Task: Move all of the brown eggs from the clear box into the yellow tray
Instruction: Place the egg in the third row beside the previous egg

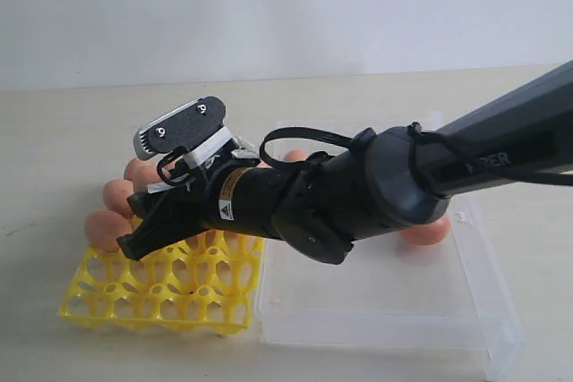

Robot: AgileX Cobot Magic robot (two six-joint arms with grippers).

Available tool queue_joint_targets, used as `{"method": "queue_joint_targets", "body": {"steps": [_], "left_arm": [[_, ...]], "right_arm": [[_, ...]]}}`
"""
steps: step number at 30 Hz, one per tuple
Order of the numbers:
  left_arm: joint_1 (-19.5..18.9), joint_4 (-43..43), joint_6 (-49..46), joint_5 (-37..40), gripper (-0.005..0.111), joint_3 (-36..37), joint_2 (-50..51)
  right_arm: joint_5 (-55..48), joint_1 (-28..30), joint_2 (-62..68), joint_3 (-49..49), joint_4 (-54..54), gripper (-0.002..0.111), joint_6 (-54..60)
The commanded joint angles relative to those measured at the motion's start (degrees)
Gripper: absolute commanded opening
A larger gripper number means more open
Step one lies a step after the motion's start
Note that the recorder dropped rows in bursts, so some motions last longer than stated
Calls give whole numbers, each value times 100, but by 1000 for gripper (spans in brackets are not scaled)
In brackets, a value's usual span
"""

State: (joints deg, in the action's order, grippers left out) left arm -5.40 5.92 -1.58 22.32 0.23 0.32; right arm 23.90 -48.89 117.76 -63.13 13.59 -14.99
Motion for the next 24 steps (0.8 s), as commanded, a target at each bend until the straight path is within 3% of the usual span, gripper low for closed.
{"method": "queue_joint_targets", "body": {"steps": [1,6,9,11,15,17,21,24], "left_arm": [[27,-14,34,-52,0,-23,-32],[27,-14,34,-52,0,-23,-32],[27,-14,34,-52,0,-23,-32],[27,-14,34,-52,0,-23,-32],[27,-14,34,-52,0,-23,-32],[27,-14,34,-52,0,-23,-32],[27,-14,34,-52,0,-23,-32],[27,-14,34,-52,0,-23,-32]], "right_arm": [[344,-7,127,3,313,0,-245],[318,-7,321,-125,352,0,-344],[307,-7,344,-220,419,7,-277],[242,-7,367,-294,544,18,-285],[213,-7,367,-305,582,52,-613],[173,-7,367,-305,582,65,-625],[-203,-7,278,-305,582,64,-603],[-997,5,-98,-305,523,53,-507]]}}
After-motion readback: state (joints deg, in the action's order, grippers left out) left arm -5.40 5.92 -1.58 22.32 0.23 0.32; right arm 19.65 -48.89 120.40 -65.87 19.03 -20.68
